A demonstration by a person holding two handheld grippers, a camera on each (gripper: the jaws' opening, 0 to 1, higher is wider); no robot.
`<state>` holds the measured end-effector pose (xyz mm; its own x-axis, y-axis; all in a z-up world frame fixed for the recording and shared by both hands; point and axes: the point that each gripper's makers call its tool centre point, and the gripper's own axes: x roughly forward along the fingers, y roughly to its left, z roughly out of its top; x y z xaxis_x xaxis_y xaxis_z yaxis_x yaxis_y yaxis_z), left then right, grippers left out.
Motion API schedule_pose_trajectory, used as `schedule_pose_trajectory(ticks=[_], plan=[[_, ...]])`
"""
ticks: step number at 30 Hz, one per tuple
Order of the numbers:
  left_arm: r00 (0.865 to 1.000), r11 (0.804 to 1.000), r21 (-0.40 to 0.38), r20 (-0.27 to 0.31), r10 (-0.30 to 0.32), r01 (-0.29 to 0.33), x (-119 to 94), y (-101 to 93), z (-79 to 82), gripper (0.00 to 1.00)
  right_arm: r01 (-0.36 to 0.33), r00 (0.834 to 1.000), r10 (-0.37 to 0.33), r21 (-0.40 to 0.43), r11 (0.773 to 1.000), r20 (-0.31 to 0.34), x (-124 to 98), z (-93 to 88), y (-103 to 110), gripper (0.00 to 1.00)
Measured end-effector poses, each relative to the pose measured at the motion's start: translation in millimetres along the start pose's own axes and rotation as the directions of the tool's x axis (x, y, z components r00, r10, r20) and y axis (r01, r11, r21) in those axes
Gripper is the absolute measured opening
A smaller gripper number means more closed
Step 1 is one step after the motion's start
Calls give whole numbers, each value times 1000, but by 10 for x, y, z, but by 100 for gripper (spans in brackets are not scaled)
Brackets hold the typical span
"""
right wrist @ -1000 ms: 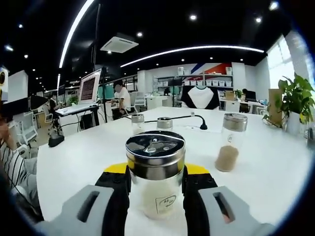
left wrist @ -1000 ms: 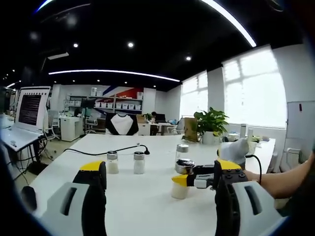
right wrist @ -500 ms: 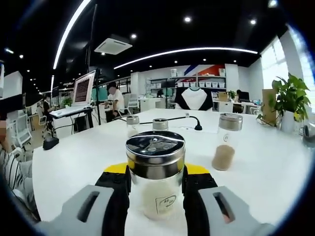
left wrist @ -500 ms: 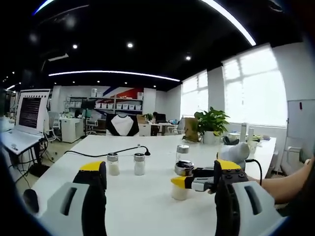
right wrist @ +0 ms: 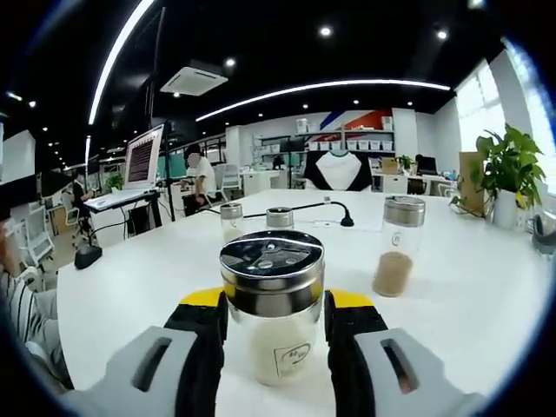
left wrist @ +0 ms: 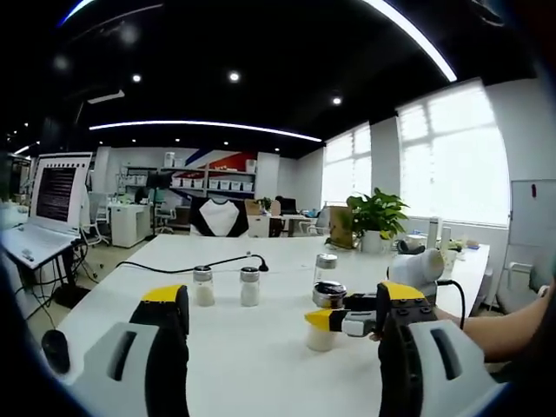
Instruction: Rotate the seasoning bottle until the label or dispensing opening points toward the visible target arrow and the bottle remains upright within the marked orientation range
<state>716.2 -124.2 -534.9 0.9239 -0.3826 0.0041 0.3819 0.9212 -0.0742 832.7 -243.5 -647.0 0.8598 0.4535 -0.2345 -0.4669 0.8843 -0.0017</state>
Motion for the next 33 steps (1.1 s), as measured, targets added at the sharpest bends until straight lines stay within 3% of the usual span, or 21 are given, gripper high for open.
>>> schedule_pose_trajectory(ticks=[1, 10, 14, 18, 21, 23, 24, 27, 29, 33], plan=[[1000, 1000, -3, 1, 1, -1, -1, 5, 0, 94, -6, 1000, 6, -11, 1000, 1, -5, 3, 13, 63], [1000, 1000, -5, -9, 3, -3, 22, 24, -33, 94, -89, 996, 89, 17, 996, -21, -104, 56, 60, 62], [1000, 1000, -6, -9, 2, -2, 20, 30, -36, 94, -176, 984, 176, 18, 984, -27, -135, 74, 100, 63], [1000, 1000, -9, -12, 6, -7, 10, 51, -50, 94, -268, 962, 267, -5, 963, -54, -140, 40, 101, 67], [1000, 1000, -23, -14, 7, -8, 4, 63, -62, 94, -334, 942, 330, -92, 938, -56, -153, 43, 111, 67], [1000, 1000, -25, -14, 11, -12, -1, 75, -66, 93, -376, 926, 367, -112, 920, -90, -155, -2, 82, 66], [1000, 1000, -26, -15, 13, -14, -4, 81, -66, 94, -376, 926, 368, -109, 920, -85, -146, 9, 51, 65], [1000, 1000, -25, -13, 16, -16, -17, 91, -56, 94, -456, 890, 447, -127, 881, -91, -155, 20, 73, 60], [1000, 1000, -1, -15, 8, -8, -21, 73, -47, 94, -468, 883, 459, -136, 873, -95, -143, 27, 63, 56], [1000, 1000, -5, -7, 6, -6, -29, 67, -25, 94, -550, 835, 542, -110, 828, -95, -131, 43, 126, 55]])
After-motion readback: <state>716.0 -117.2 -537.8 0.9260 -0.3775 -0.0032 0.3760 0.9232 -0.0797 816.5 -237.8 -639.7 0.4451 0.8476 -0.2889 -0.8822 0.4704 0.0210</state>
